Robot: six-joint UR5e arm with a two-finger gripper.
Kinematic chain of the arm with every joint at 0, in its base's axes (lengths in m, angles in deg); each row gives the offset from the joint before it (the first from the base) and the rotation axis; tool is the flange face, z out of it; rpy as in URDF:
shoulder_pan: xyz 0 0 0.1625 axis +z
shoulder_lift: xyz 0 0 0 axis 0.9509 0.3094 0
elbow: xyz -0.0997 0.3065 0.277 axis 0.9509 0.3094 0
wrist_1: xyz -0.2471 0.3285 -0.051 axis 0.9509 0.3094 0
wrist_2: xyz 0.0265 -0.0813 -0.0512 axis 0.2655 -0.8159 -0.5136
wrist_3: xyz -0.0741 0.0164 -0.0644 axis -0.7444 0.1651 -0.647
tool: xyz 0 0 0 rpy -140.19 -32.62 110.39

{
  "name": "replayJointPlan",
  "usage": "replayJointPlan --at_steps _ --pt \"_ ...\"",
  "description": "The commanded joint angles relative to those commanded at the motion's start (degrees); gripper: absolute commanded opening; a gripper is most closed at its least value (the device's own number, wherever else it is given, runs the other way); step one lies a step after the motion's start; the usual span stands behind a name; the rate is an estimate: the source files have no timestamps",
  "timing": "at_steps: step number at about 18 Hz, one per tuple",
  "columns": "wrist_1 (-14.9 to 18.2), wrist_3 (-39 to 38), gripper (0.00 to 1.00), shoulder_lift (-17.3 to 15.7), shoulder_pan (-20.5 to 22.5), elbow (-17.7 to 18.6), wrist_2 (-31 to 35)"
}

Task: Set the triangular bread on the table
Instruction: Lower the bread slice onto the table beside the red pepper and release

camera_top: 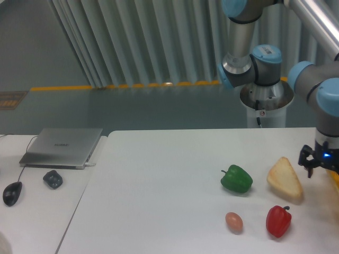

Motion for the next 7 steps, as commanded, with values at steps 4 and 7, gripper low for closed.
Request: replayJointPlan --at_steps 4,7 --pt "-1.07 -3.45 1.0 0.18 1.58 0.61 -2.63" --pt "-1.25 -6.07 1.0 0.18 3.16 0.26 -5.52"
